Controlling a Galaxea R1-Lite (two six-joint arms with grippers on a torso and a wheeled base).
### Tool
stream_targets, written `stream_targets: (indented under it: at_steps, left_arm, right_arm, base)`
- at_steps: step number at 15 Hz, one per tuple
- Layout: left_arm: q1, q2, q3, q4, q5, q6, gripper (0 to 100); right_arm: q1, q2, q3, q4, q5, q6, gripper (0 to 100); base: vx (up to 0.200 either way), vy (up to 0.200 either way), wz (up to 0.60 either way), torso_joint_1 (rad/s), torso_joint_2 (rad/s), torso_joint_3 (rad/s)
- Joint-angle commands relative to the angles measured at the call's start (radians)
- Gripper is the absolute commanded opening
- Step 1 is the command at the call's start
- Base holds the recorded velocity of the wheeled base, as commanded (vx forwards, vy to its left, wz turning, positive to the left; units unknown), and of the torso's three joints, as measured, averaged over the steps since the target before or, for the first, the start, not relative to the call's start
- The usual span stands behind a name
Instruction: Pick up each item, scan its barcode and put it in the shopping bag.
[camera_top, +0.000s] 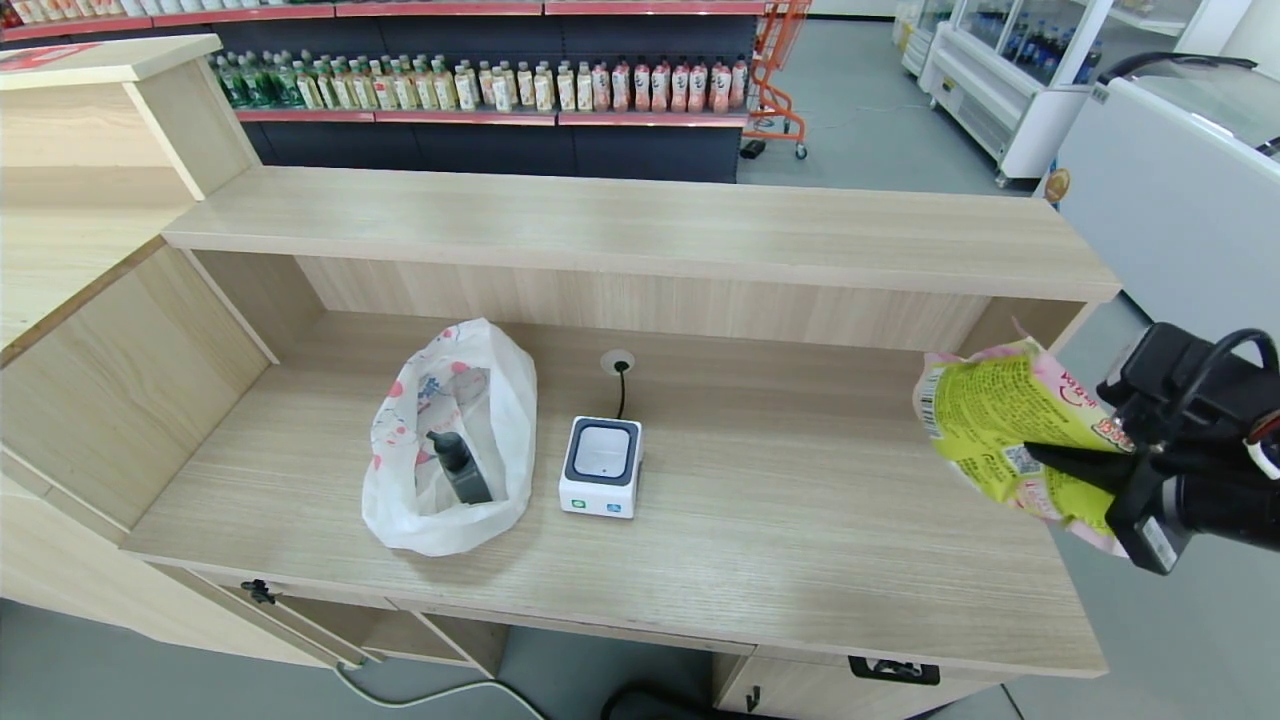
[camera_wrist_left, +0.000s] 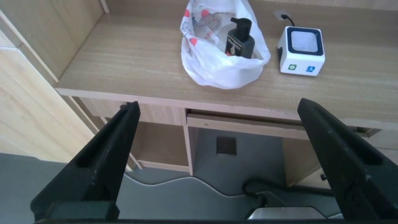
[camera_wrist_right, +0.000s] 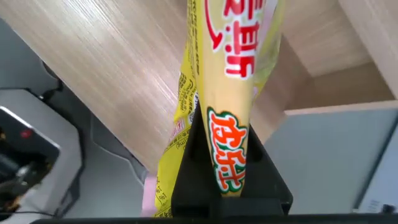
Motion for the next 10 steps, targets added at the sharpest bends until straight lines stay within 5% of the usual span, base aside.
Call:
stream_targets:
  at_steps: [1,6,10]
  left_arm:
    - [0.000,0.000,0.000,0.000,0.000,-0.001,100]
    - [0.000,0.000,0.000,0.000,0.000,-0.001,100]
    - [0.000,0.000,0.000,0.000,0.000,0.001,100]
  right_arm:
    - [-0.001,0.034,-0.001,-0.032,0.006,-0.101,0]
    - [0.005,0.054,-0.003,-0.110,0.058,-0.232,0]
    - [0.006,0.074,-0.020,-0.110,0.123,-0.286,0]
  base:
    - [0.000,0.000,0.00,0.000,0.00,0.000]
    - [0.000,0.000,0.00,0.000,0.00,0.000]
    - [0.000,0.200,0.00,0.001,0.00,0.004]
